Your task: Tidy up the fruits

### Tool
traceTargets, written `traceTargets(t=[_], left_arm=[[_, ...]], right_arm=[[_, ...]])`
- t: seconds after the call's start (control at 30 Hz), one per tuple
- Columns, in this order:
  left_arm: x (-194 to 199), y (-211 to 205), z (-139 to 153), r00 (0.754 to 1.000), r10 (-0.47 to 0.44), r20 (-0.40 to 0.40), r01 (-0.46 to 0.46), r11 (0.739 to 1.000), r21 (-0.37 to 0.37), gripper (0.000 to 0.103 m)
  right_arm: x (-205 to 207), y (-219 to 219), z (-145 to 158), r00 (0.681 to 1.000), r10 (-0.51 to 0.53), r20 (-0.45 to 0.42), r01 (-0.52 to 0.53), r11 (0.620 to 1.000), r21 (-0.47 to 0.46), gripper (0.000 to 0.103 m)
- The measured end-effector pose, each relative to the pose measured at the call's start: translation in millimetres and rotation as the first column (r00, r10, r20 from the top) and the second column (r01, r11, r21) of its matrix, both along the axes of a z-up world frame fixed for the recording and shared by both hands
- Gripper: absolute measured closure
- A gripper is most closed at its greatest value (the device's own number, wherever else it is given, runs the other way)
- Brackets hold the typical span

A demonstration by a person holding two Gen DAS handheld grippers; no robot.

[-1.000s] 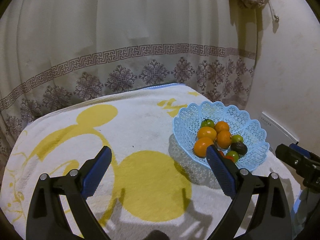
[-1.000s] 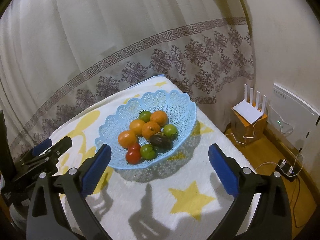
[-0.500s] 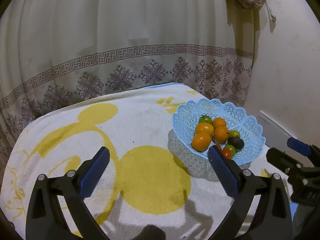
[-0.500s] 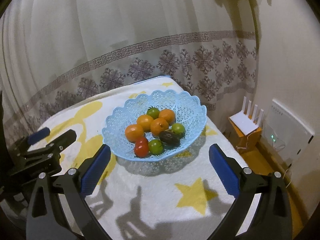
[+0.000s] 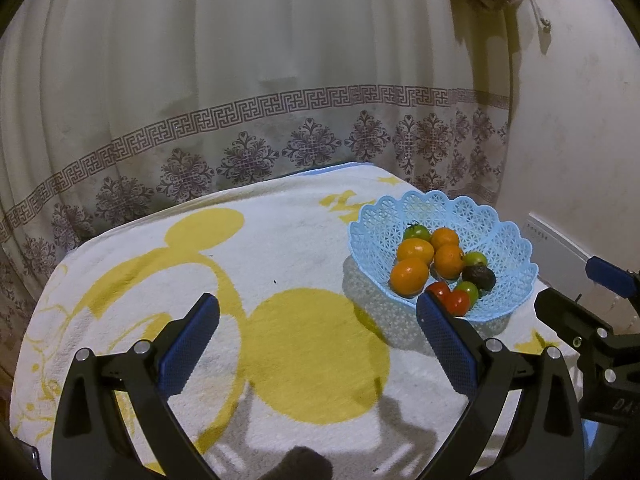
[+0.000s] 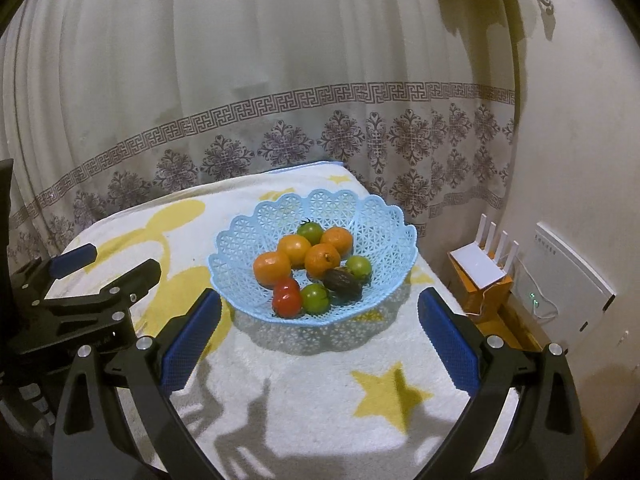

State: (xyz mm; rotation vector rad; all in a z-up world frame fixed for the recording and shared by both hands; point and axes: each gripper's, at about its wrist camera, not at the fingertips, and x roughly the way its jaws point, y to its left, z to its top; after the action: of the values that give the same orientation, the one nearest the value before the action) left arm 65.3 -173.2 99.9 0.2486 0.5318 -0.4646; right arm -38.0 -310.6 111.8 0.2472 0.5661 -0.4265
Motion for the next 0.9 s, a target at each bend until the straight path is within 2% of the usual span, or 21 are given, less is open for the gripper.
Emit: traceTargets(t=[0.9], left_arm=[[-0.3,-3.2,-3.5,1.000,-0.008,-0.002,0.008,1.000,0.010,0.005]], right_arm=[[5.8,-1.5,-6.4,1.000,0.004,-0.016,-0.004,1.000,0.010,0.003]])
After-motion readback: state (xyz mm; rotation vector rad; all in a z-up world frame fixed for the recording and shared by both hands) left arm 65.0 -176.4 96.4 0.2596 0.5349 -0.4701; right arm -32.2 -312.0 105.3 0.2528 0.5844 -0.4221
